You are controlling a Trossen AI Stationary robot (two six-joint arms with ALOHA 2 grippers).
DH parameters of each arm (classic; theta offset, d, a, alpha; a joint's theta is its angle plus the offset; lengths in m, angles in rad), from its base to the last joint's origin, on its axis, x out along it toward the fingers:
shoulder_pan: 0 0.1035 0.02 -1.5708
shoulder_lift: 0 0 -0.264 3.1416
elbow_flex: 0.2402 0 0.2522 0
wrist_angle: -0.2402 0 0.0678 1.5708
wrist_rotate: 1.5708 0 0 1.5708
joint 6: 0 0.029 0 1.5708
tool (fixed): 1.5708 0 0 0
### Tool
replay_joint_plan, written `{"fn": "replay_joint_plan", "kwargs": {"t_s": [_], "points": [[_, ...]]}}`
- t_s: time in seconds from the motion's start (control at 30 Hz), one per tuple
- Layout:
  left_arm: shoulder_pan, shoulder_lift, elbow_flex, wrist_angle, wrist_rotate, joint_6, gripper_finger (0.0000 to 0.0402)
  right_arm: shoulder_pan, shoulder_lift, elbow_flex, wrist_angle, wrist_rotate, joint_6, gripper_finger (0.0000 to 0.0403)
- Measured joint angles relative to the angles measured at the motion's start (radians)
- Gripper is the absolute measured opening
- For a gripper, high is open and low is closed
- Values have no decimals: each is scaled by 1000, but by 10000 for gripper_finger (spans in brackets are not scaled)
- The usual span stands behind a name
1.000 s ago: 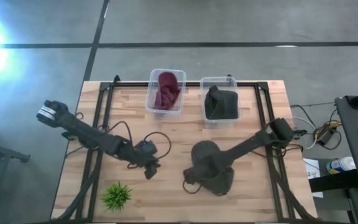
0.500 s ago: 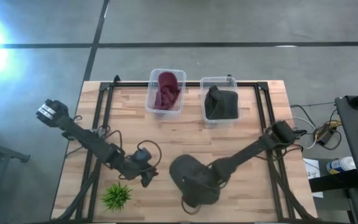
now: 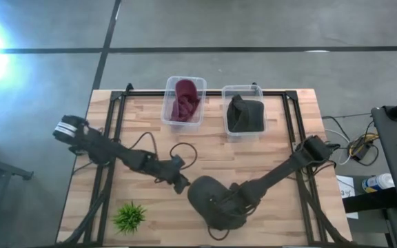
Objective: Pick & Place hat
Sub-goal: Put the black cap into the right transparent bin
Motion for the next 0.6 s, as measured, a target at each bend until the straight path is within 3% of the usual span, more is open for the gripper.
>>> {"fn": "replay_joint_plan", "kwargs": {"t_s": [0.23,0.4,0.6], "points": [[33,107,0,34,62,29,128,2,86,0,29,-26,37,101],[45,177,0,188,180,81,128,2,110,1,32,-51,16,94],[45,219,10,332,199,74,128,-8,117,2,38,-54,-1,86]]}}
